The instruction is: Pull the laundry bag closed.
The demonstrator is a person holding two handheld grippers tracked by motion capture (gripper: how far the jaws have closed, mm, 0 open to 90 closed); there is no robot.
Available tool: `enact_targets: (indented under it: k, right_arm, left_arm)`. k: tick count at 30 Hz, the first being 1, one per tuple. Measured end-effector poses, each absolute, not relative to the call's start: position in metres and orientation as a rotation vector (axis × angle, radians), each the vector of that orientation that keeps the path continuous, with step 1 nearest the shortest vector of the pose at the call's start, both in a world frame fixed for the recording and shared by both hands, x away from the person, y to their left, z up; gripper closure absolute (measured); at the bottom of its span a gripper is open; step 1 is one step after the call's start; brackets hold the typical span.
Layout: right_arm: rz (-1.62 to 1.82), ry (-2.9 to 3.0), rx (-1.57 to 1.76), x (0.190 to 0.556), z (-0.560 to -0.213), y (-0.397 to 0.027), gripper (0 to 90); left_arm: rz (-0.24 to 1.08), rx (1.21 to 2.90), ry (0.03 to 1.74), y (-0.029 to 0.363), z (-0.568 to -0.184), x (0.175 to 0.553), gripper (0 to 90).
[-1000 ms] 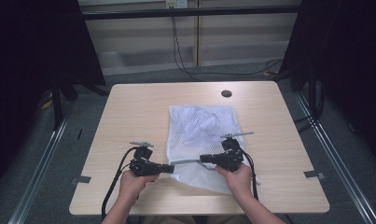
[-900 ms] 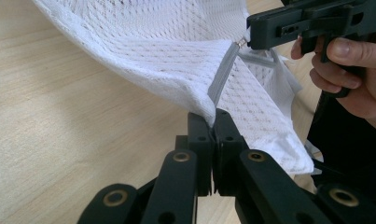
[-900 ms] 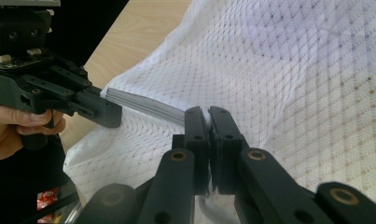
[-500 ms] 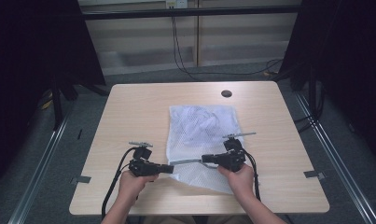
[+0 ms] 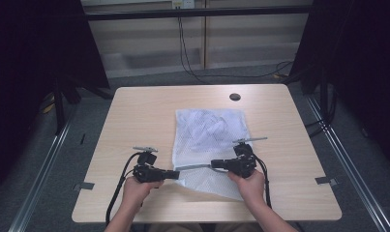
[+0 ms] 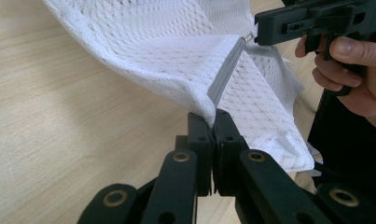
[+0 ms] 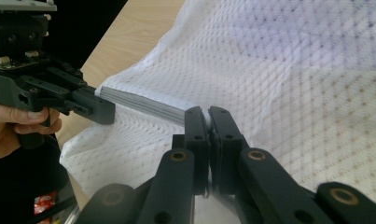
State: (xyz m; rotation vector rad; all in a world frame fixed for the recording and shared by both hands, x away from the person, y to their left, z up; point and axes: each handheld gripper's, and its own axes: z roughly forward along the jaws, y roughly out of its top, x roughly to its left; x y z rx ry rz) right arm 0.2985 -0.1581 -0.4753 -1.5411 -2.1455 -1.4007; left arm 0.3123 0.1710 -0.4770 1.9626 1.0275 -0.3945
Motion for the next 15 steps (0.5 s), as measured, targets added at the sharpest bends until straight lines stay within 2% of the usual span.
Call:
enact_targets:
  k: [15]
  right_arm:
    - [-1.405,-2.15,-1.535,0.296,-0.4736,-0.1643,86.8]
  left_arm:
    - [-0.401,1.968,1.02,0.1698,-0.4774,0.3121,88.3]
